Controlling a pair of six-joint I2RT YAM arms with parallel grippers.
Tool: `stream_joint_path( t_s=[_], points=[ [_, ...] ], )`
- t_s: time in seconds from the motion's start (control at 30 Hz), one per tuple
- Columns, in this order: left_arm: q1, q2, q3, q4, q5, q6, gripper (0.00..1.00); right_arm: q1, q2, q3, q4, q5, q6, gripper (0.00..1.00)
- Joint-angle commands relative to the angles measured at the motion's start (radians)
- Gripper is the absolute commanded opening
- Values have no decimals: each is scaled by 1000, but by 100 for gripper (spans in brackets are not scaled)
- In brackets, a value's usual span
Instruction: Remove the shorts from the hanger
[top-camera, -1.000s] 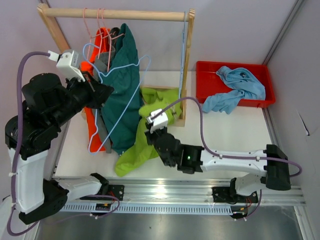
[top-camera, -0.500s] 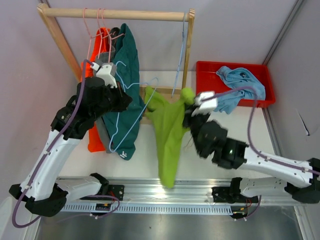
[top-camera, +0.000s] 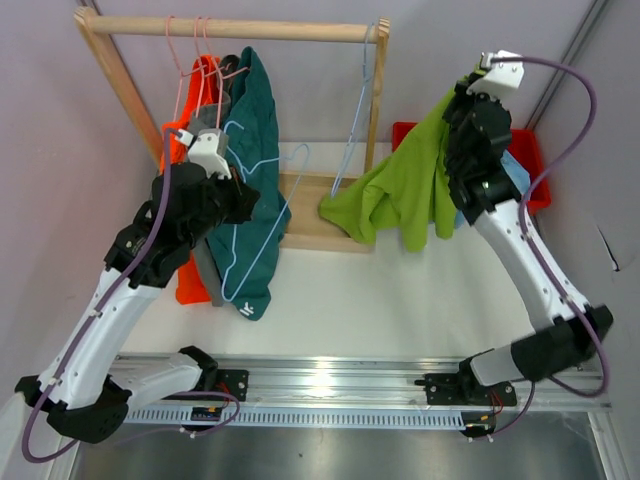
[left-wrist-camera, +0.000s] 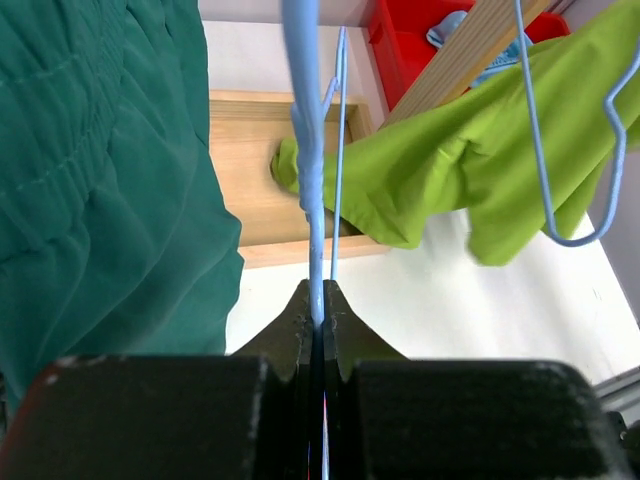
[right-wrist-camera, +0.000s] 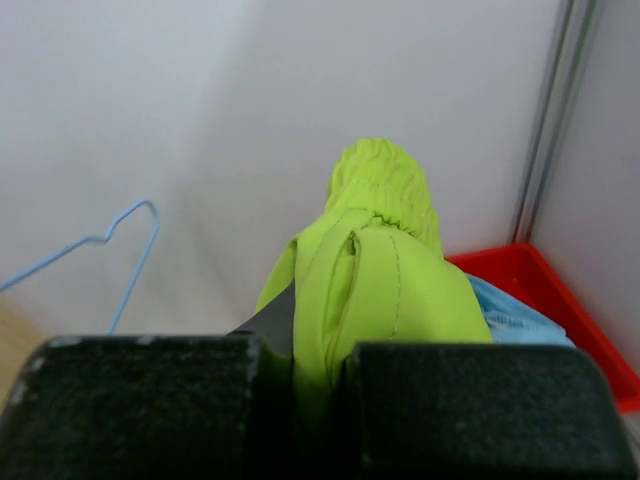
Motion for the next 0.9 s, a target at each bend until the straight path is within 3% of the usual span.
stream_joint_path(
  t_s=[0.0,0.17,0.33,0.37,0.5,0.63,0.67,0.7,0.73,0.77,0.8,0.87],
  points=[
    [-5,3,-4,88,-29,33,0,-123,127,173,159,-155,18,0],
    [-5,11,-18,120,-37,45,0,-264,365,472,243,-155,38,0],
    [-5,35,-20,145,-37,56,0,-362,734,1013,209,-102,-33,0],
    [-5,40,-17,146,-45,62,0,-370,773,1060,216,-88,-66,0],
    [-5,57,-23,184,-78,64,0,-407,781,893,391,-44,-88,0],
    [-4,107,0,212,-88,58,0,-416,749,593,461,-85,-45,0],
    [-4,119,18,212,-86,56,0,-416,717,430,489,-106,-24,0],
    [-5,133,31,212,-88,61,0,-416,696,351,516,-119,37,5],
    [-4,147,45,206,-88,64,0,-415,676,283,512,-140,73,18],
    [-5,182,105,198,-95,70,0,-416,627,169,495,-167,128,40],
    [-5,202,129,191,-100,76,0,-418,605,125,430,-304,175,99],
    [-4,263,237,166,-106,87,0,-416,573,79,338,-387,301,99]
  ],
)
